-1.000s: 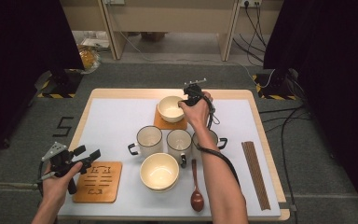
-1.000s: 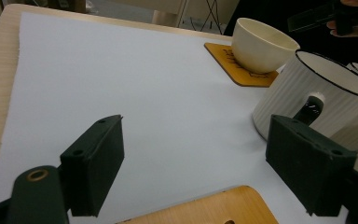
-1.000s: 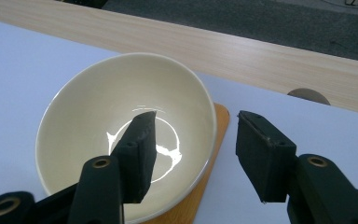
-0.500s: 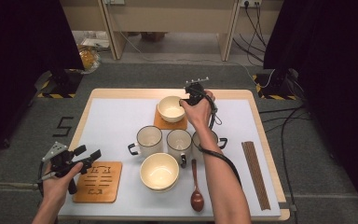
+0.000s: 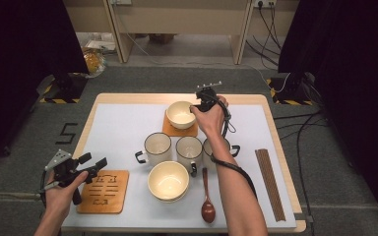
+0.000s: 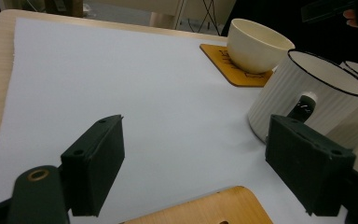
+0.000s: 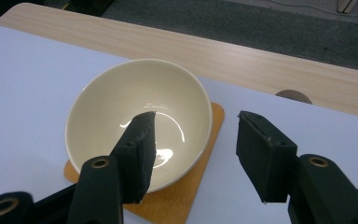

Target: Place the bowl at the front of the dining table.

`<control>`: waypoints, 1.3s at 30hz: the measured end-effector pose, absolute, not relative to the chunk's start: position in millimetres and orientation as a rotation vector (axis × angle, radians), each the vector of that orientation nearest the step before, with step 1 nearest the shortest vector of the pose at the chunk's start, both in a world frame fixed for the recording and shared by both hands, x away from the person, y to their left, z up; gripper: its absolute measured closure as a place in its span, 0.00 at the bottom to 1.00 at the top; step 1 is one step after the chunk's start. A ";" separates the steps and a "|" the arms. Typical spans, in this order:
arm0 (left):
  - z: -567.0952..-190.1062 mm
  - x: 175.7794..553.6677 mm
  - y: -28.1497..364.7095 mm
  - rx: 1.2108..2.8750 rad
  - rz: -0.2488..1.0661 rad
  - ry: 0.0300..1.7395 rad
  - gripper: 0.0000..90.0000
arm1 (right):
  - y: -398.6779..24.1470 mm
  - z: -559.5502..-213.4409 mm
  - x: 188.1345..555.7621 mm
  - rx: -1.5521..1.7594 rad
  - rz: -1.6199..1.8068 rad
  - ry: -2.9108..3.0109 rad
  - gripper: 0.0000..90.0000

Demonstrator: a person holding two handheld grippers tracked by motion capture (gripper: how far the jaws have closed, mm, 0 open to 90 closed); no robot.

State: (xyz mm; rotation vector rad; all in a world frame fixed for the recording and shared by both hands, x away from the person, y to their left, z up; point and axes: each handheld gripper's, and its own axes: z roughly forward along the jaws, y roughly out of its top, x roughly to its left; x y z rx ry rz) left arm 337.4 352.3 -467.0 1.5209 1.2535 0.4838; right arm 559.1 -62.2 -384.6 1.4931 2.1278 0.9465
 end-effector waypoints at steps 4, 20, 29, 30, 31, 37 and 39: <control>-466.7 337.3 352.1 1.521 0.485 1.253 0.21 | -64.5 -380.1 555.1 1.500 0.952 2.118 0.52; -467.2 336.9 349.8 1.525 0.484 1.251 0.21 | -70.7 -372.1 538.8 1.511 0.954 2.119 0.52; -466.7 336.5 348.5 1.529 0.485 1.247 0.21 | -73.8 -369.7 531.1 1.515 0.959 2.127 0.52; -466.9 336.6 348.1 1.530 0.483 1.248 0.21 | -73.9 -369.2 530.3 1.510 0.957 2.128 0.52; -467.0 336.6 347.8 1.530 0.483 1.248 0.21 | -73.7 -368.9 529.1 1.509 0.960 2.129 0.52; -466.3 336.1 348.5 1.528 0.486 1.247 0.21 | -73.9 -368.8 525.0 1.515 0.960 2.126 0.52; -466.7 336.1 348.8 1.528 0.485 1.247 0.21 | -73.3 -368.7 523.2 1.515 0.962 2.126 0.52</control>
